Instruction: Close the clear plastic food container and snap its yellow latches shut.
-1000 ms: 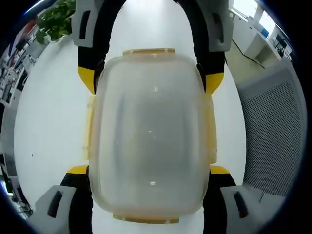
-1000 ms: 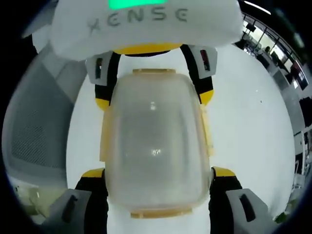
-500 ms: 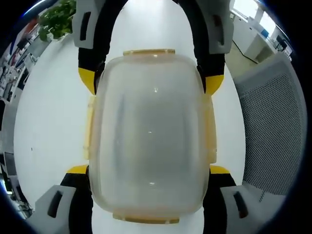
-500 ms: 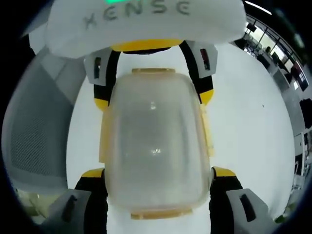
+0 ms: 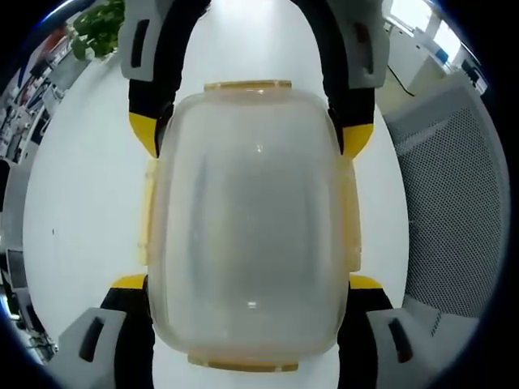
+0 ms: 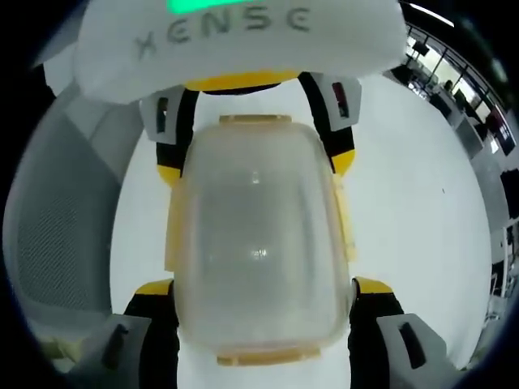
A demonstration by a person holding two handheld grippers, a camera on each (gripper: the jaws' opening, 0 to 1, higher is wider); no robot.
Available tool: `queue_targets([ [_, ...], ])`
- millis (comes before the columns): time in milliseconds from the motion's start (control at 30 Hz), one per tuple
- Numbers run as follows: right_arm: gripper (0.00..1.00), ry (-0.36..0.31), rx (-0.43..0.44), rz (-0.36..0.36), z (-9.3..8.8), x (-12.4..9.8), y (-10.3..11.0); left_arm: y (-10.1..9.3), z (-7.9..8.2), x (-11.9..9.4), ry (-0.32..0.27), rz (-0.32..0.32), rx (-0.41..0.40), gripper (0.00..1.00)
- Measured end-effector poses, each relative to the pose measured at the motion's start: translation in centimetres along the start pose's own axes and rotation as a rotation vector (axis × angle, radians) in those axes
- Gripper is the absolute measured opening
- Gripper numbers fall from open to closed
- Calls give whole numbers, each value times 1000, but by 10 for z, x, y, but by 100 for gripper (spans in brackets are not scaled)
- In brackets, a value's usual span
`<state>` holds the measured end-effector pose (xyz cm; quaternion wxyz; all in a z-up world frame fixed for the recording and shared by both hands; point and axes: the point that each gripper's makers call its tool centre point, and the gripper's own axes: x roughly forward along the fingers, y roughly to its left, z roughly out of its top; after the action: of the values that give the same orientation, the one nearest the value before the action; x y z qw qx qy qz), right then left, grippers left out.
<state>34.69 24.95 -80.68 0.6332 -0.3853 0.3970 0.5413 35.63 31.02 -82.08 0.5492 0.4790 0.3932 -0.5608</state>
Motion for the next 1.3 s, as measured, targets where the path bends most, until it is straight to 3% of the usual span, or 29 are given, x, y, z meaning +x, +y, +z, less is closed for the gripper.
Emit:
queue_targets([
  [733, 90, -3, 3, 0, 41, 20, 2, -1, -43, -10, -3, 3, -3, 96],
  [933, 93, 11, 34, -19, 49, 28, 1, -2, -46, -12, -32, 0, -12, 96],
  [1000, 94, -26, -12, -38, 55, 31, 0, -2, -47, -9, -48, 2, -18, 96],
  [1300, 94, -12, -13, -36, 55, 31, 1, -3, -50, -9, -57, 3, -21, 96],
])
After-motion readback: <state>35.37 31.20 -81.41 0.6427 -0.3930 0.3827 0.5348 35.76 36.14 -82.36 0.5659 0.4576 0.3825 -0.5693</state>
